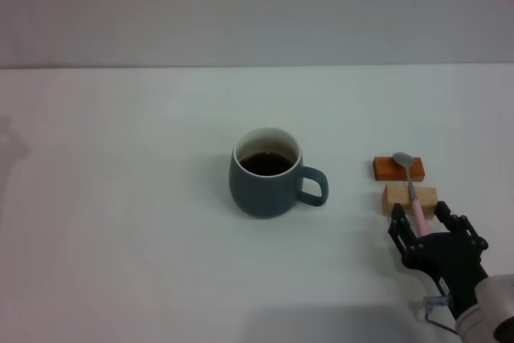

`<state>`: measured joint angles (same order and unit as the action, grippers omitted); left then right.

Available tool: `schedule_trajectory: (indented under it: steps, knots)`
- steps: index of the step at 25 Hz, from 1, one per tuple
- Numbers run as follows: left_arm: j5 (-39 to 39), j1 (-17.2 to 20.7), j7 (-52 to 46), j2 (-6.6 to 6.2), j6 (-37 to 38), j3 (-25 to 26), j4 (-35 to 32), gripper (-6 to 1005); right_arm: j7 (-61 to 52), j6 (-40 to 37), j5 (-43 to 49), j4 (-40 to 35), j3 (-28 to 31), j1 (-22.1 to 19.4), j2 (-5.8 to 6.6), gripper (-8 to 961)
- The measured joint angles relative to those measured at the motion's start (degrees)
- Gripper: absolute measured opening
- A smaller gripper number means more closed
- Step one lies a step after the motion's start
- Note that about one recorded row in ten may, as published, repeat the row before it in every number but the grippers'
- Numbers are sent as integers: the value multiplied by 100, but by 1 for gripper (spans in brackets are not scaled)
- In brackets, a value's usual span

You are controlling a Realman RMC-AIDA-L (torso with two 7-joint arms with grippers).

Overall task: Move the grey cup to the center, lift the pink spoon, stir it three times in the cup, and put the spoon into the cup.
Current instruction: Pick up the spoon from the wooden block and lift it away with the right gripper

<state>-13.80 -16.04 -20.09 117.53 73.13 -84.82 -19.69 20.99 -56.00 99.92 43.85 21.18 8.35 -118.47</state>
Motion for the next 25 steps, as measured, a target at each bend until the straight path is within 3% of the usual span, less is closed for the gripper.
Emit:
schedule_trajectory:
  steps: [10,25]
  knots:
    - [0,43,-10,-2,9,0,1,-2,48,2,4,29,-7,-21,0,564]
    - [0,85,-52,7,112,-7,-10,-2,160,2,-23,82,0,-65,3,517]
